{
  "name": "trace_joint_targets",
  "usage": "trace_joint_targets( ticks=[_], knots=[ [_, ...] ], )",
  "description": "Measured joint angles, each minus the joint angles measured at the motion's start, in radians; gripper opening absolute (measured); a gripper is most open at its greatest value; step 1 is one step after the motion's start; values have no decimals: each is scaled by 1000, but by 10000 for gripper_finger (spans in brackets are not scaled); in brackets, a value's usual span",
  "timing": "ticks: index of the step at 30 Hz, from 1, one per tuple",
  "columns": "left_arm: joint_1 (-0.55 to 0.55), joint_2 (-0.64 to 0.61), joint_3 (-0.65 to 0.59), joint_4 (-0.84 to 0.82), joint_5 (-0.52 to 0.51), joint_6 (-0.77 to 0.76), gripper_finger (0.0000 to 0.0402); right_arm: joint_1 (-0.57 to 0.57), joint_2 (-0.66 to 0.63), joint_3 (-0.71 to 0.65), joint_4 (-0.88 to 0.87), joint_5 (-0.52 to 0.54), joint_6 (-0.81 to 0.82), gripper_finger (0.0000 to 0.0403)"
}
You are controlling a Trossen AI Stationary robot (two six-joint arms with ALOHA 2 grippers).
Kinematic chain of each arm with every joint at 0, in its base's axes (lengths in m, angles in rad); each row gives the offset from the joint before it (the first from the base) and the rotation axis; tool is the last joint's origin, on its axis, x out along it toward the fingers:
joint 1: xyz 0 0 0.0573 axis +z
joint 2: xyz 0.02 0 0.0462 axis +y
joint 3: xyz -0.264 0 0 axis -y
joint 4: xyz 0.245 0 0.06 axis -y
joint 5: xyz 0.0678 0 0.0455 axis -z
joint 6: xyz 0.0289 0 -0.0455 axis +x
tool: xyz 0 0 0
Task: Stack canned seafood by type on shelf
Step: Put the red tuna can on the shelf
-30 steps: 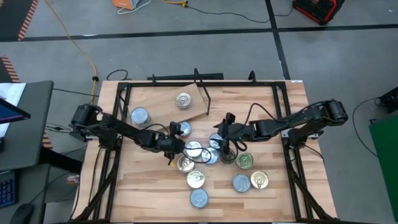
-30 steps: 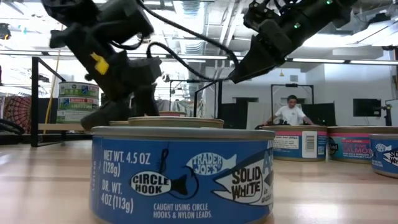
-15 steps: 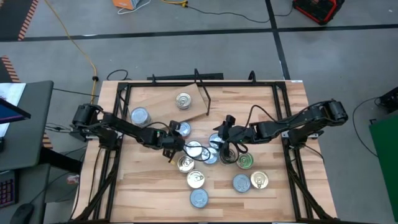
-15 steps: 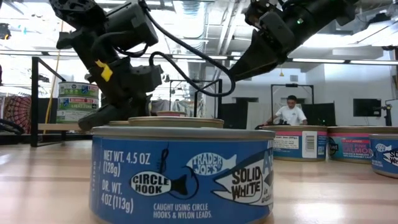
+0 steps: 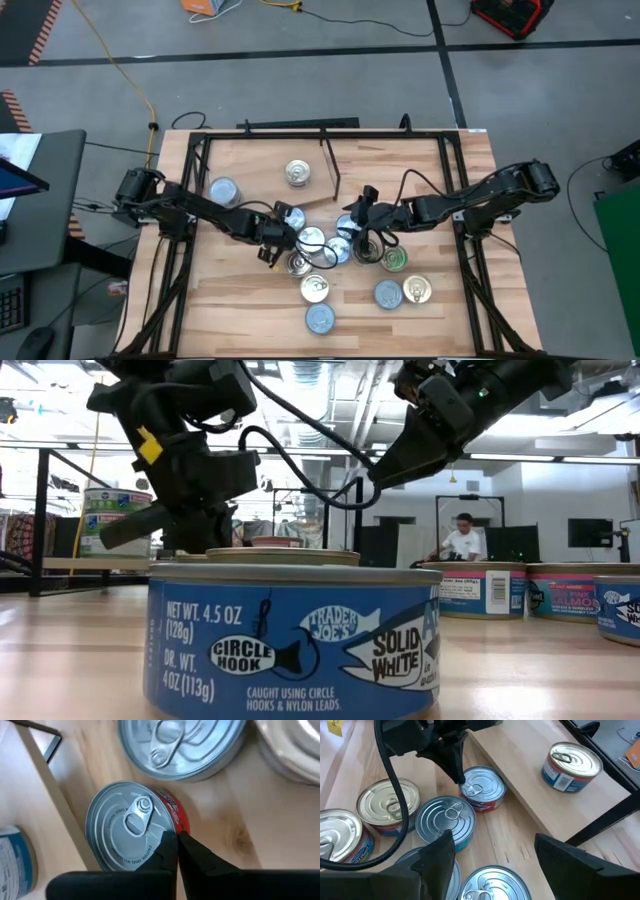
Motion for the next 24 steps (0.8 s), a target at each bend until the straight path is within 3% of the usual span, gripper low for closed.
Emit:
trace_joint_targets(
  ticks=[10,24],
  knots=[
    [114,-18,9,7,245,46,1,8,0,0,0,0,-1,301],
    [134,-141,5,-69,260,76,0,7,0,0,0,0,-11,301]
  ],
)
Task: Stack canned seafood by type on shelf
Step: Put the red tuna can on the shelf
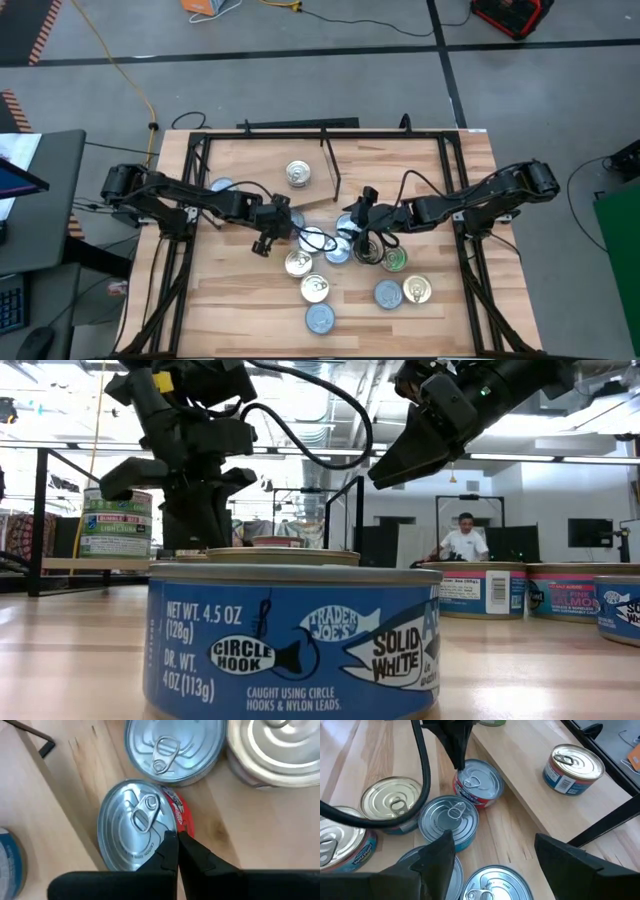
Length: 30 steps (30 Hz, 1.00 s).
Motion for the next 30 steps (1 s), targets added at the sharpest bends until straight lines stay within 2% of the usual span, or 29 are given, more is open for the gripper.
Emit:
trace_joint_targets(
  ticks=[5,13,16,22,25,30],
  knots=[
    [-6,-8,1,-42,112,-53,0,0,0,0,0,0,0,301],
    [-71,-8,1,-168,140,-166,0,0,0,0,1,0,1,301],
    [-102,-8,1,-197,169,-212,0,0,0,0,1,0,8,301],
    [-170,-8,1,-222,164,-318,3,7,0,0,1,0,20,301],
    [-210,-8,-2,-206,138,-361,26,7,0,0,1,0,45,301],
    [-273,-8,-3,-199,12,-421,106,7,0,1,2,0,63,301]
  ],
)
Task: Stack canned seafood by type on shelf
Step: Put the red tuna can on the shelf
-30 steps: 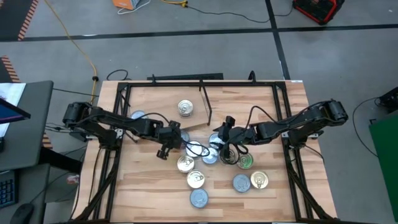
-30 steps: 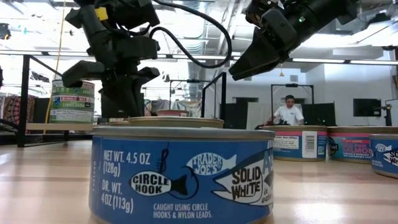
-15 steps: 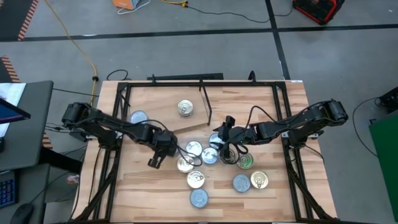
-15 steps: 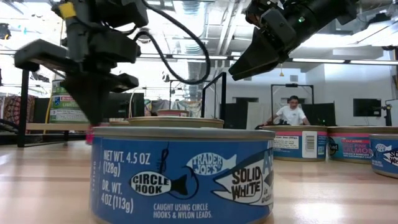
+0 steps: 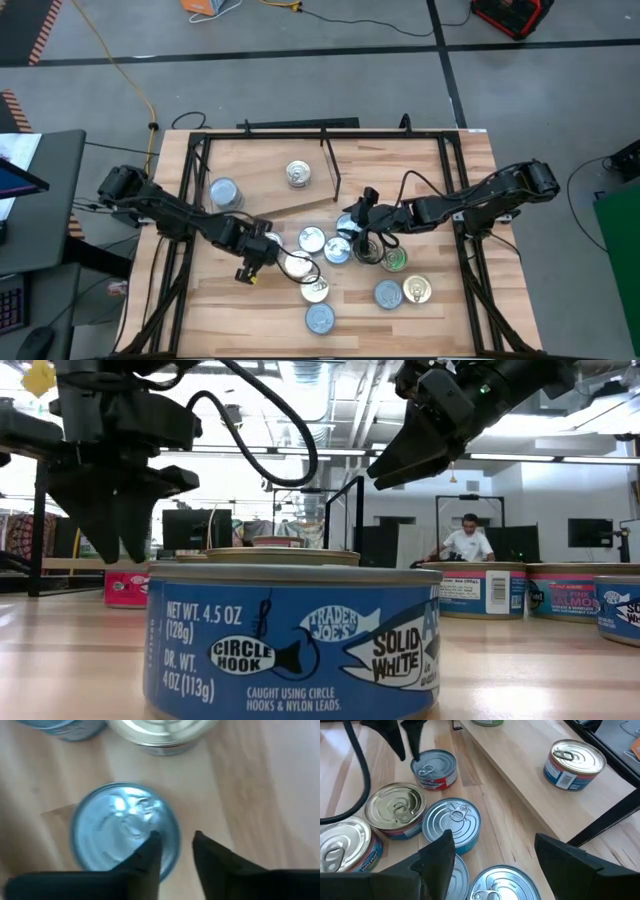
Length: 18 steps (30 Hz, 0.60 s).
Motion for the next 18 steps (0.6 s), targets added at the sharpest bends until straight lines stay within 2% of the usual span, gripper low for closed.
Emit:
trace_joint_targets(
  ticks=[3,6,12,18],
  knots=[
    [-34,0,0,-2,-93,-46,152,0,-7,0,-5,0,0,301],
    [-76,0,0,-3,-169,-109,178,0,-34,0,-6,0,-7,301],
    [-192,0,0,-3,-344,-195,174,1,-112,0,-24,0,-26,301],
    [-248,26,0,0,-353,-181,161,7,-116,0,-8,7,-27,301]
  ],
)
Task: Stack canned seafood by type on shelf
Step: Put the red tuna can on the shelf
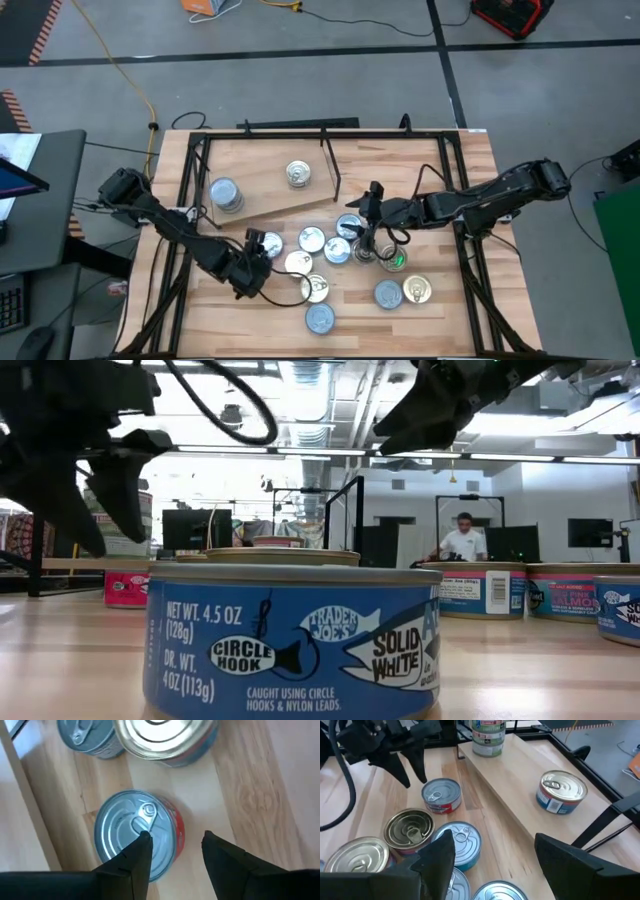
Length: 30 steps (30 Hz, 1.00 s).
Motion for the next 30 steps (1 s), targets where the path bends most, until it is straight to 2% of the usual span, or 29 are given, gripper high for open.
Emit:
trace_joint_targets(
  ticks=[4,12,17,21,30],
  knots=[
    [-7,59,0,5,-42,-35,151,7,5,0,0,19,7,301],
    [-32,132,0,8,-41,-15,117,43,4,0,13,54,20,301],
    [-63,132,0,45,-81,-15,64,66,4,0,12,76,35,301],
    [-72,130,1,50,-53,-57,9,83,4,0,12,75,45,301],
    [-117,131,2,51,-42,-186,1,126,4,0,6,114,72,301]
  ],
)
